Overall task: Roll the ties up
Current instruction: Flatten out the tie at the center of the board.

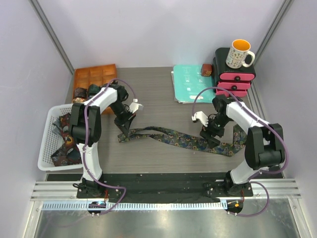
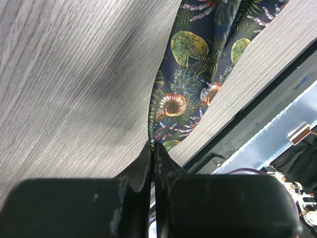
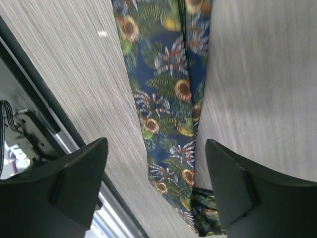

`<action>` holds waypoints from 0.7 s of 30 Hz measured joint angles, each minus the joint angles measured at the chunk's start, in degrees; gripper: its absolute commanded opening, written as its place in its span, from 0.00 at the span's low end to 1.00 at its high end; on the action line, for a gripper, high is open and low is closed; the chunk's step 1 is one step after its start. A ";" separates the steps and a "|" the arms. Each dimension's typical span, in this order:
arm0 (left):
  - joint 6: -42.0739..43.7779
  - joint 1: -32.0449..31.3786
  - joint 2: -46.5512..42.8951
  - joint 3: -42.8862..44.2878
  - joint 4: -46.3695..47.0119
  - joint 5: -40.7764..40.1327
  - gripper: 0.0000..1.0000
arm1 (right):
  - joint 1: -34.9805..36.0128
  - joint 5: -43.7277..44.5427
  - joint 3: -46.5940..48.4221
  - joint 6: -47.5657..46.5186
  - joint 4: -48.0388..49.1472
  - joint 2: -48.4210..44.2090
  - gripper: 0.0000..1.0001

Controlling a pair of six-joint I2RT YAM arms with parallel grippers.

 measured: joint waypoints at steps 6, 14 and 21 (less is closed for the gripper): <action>0.44 0.00 0.04 0.00 0.02 -0.42 0.00 | -3.39 1.20 0.00 -1.97 -0.44 8.57 0.75; 1.01 0.00 0.07 0.00 0.04 -0.96 0.00 | -5.09 0.96 5.07 -2.51 -2.05 15.98 0.52; 0.90 0.57 2.36 1.16 -0.46 -0.31 0.00 | -4.59 1.09 0.50 -2.97 -1.18 13.81 0.28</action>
